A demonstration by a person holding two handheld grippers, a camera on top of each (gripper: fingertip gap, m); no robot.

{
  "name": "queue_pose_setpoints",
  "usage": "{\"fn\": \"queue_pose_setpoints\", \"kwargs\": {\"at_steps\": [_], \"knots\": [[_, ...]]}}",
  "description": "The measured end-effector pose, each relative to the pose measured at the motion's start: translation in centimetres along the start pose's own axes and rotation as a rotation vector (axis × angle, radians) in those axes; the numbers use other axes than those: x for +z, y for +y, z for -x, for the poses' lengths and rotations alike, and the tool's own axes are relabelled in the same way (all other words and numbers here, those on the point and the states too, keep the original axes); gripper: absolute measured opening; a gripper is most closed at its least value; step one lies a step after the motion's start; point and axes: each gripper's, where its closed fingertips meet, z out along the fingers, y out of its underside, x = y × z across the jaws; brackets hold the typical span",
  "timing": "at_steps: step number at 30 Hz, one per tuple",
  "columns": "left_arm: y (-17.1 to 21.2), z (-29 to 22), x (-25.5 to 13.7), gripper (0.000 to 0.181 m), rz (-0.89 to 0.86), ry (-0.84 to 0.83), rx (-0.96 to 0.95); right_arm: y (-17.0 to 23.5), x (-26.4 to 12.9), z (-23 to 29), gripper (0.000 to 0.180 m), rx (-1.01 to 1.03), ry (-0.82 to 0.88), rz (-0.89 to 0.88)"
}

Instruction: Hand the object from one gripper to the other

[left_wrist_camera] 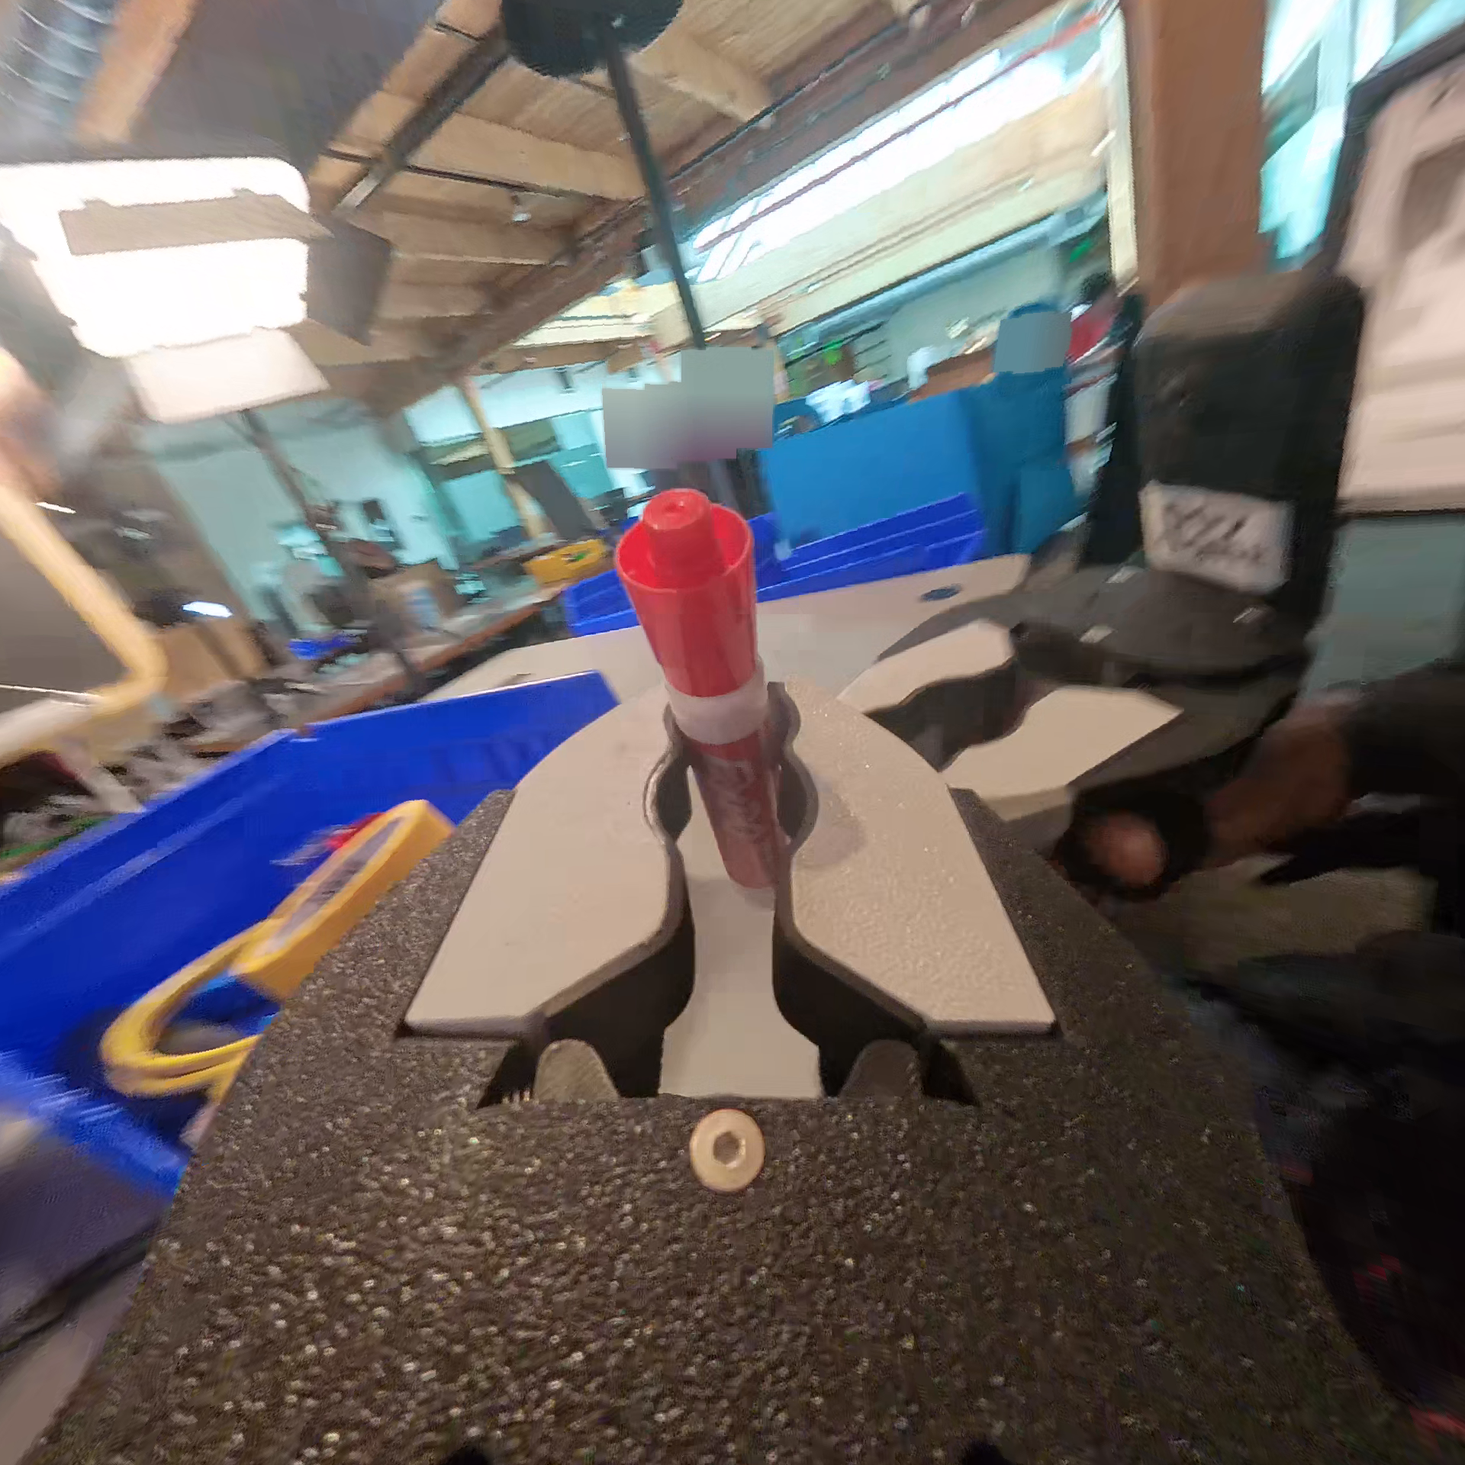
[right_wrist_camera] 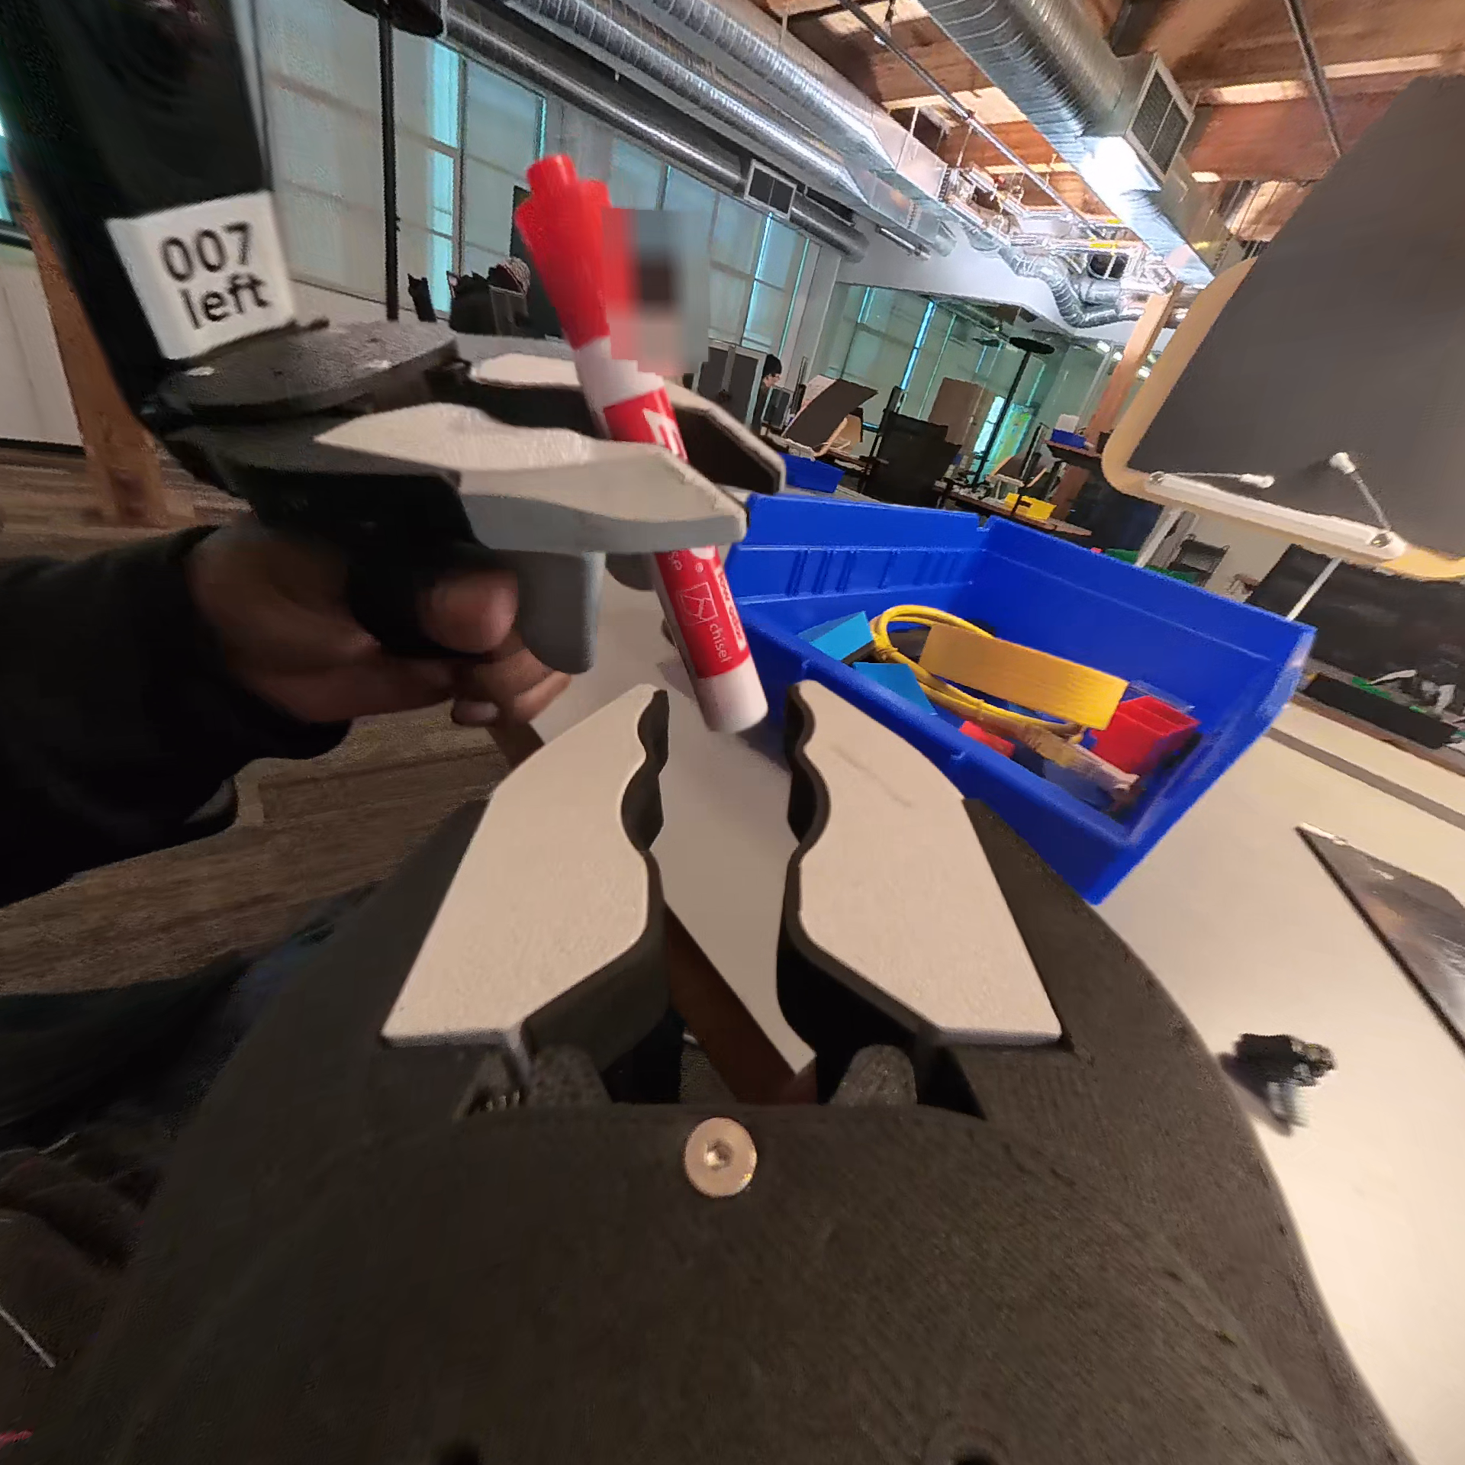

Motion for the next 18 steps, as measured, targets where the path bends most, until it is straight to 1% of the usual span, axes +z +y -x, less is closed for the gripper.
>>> {"fn": "queue_pose_setpoints", "kwargs": {"at_steps": [4,8,11,13,16,17,18], "knots": [[1.0,1.4,-0.2,0.018,0.118,-0.172,0.337,-1.6,-0.6,-0.4,0.029,-0.044,0.021,-0.01],[1.6,1.4,0.3,0.018,0.186,-0.258,0.571,-2.9,-0.5,0.7,0.036,-0.082,0.041,-0.007],[2.1,0.7,1.0,0.017,0.219,-0.279,0.689,-3.0,-0.1,1.3,0.041,-0.108,0.081,0.02],[2.4,0.5,1.2,0.017,0.242,-0.29,0.745,-3.0,0.0,1.3,0.039,-0.12,0.116,0.03],[3.0,-0.4,1.6,0.017,0.257,-0.252,0.797,-2.7,0.2,1.4,0.033,-0.127,0.135,0.039],[3.1,-0.4,1.6,0.018,0.266,-0.26,0.813,-2.7,0.1,1.2,0.024,-0.122,0.14,0.034],[3.2,-0.4,1.7,0.018,0.27,-0.254,0.817,-2.7,0.0,1.1,0.019,-0.115,0.143,0.029]]}}
